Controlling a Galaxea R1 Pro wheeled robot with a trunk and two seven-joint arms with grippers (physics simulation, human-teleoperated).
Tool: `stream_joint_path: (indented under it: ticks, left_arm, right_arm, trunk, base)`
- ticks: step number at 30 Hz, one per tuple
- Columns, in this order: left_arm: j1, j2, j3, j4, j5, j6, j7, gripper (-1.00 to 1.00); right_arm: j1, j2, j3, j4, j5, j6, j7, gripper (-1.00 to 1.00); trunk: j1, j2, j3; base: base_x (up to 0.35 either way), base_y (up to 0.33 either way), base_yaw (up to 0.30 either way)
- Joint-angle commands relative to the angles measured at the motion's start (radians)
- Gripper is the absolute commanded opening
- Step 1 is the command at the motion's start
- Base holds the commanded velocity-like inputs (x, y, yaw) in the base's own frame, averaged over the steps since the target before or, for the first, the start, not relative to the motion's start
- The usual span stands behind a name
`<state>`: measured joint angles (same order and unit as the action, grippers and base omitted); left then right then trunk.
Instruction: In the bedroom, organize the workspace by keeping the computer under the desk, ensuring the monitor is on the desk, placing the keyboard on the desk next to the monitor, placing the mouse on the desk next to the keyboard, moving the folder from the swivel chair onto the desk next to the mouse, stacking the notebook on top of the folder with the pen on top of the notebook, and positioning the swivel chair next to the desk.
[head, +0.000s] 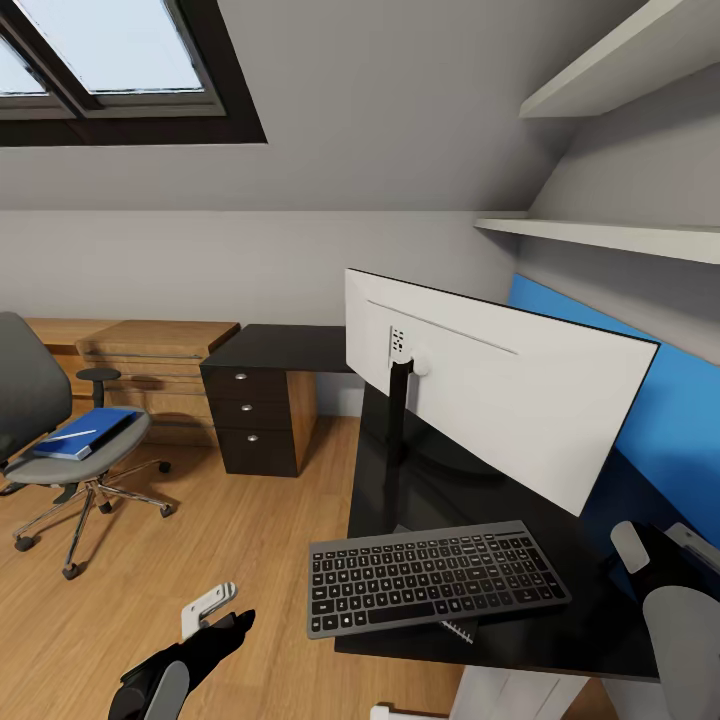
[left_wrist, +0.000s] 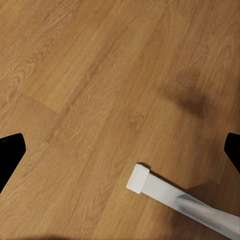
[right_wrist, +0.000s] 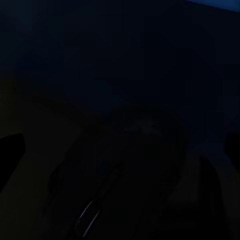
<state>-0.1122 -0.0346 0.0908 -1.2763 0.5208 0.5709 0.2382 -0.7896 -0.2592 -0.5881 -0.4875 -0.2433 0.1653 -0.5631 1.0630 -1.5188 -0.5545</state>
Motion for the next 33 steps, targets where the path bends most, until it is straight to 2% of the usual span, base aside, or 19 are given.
stream_joint_path:
  ticks: [1,7,10,18,22,33]
  left_arm:
    - [0.000,-0.001,0.001,-0.002,0.010,0.004,0.008,1.00]
    - [0.000,-0.002,0.001,-0.002,0.010,0.004,0.007,1.00]
    - [0.000,-0.002,0.001,-0.002,0.010,0.004,0.008,1.00]
    - [0.000,-0.002,-0.001,-0.002,0.010,0.004,0.009,1.00]
    - [0.000,-0.002,-0.002,-0.002,0.010,0.004,0.009,1.00]
    - [-0.001,-0.002,-0.002,-0.002,0.012,0.004,0.007,1.00]
  right_arm:
    - [0.000,0.000,0.001,-0.002,-0.005,0.005,-0.004,1.00]
    - [0.000,0.000,0.001,-0.002,-0.005,0.005,-0.006,1.00]
    - [0.000,0.000,0.001,-0.002,0.000,0.005,-0.006,1.00]
    - [0.000,0.000,0.001,-0.002,0.014,0.003,-0.006,1.00]
    - [0.000,0.000,0.001,-0.002,0.015,0.004,-0.006,1.00]
    - [0.000,0.000,0.001,-0.002,0.015,0.004,-0.007,1.00]
  trunk:
    - [0.000,-0.001,-0.001]
    - [0.000,-0.001,-0.001]
    - [0.011,-0.022,-0.010]
    - [0.011,-0.022,-0.010]
    - [0.027,-0.050,-0.023]
    - [0.027,-0.050,-0.023]
  base:
    - [0.000,0.000,0.000]
    - [0.000,0.000,0.000]
    - [0.000,0.000,0.000]
    - [0.000,0.000,0.000]
    - [0.000,0.000,0.000]
    - [0.000,0.000,0.000]
